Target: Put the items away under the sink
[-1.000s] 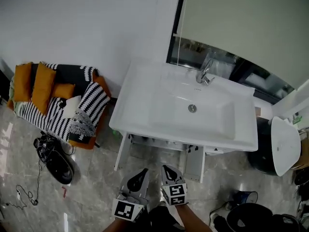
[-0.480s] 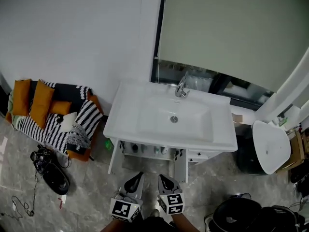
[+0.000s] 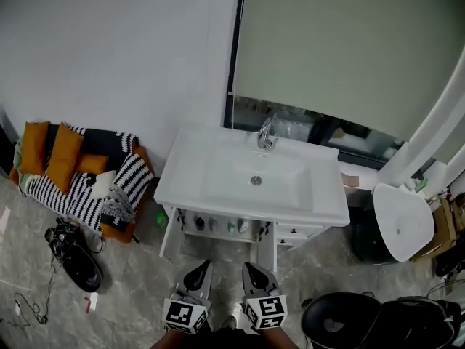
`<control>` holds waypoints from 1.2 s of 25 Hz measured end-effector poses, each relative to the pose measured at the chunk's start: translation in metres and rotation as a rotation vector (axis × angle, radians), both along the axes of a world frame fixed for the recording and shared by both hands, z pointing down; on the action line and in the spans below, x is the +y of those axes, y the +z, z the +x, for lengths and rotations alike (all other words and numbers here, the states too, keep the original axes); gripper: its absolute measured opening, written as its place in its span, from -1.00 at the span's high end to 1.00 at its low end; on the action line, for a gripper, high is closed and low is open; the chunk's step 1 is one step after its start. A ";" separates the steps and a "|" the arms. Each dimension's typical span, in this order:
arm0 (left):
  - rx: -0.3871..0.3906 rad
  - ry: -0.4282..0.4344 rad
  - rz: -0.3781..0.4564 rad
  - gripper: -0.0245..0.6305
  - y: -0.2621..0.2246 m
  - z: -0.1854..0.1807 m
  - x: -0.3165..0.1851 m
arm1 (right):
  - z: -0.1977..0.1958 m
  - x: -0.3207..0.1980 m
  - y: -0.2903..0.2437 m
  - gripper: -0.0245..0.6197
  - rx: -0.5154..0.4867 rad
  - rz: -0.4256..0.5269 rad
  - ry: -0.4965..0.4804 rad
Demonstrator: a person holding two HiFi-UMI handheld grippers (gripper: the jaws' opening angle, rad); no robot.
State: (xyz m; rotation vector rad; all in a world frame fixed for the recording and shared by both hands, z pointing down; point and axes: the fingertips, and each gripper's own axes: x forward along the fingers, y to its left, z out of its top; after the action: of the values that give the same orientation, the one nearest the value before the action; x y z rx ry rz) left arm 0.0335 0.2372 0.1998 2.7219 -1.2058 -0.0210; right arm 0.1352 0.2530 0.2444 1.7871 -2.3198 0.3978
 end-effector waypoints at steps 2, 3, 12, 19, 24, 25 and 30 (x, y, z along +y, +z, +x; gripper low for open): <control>-0.005 0.003 0.002 0.90 0.000 0.001 0.004 | 0.000 0.004 -0.004 0.88 -0.007 0.010 0.001; -0.008 0.007 0.005 0.90 0.000 0.000 0.009 | 0.000 0.008 -0.004 0.88 -0.011 0.013 0.000; -0.020 -0.014 0.001 0.90 0.007 -0.007 0.027 | -0.009 0.022 -0.011 0.88 -0.021 0.040 -0.023; -0.029 -0.030 -0.008 0.90 0.011 -0.003 0.033 | -0.004 0.031 -0.007 0.88 -0.005 0.035 -0.035; -0.026 -0.037 -0.006 0.90 0.008 -0.003 0.036 | -0.001 0.036 -0.010 0.88 0.005 0.042 -0.030; -0.025 -0.039 -0.006 0.90 0.007 -0.003 0.036 | -0.001 0.038 -0.012 0.88 0.007 0.048 -0.030; -0.027 -0.022 0.002 0.90 0.006 0.001 0.041 | 0.001 0.044 -0.015 0.88 0.013 0.049 -0.028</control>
State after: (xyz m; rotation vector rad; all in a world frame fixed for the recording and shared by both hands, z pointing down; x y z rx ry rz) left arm 0.0348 0.2778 0.2063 2.7195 -1.2439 0.0118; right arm 0.1363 0.2969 0.2296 1.7710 -2.3633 0.3265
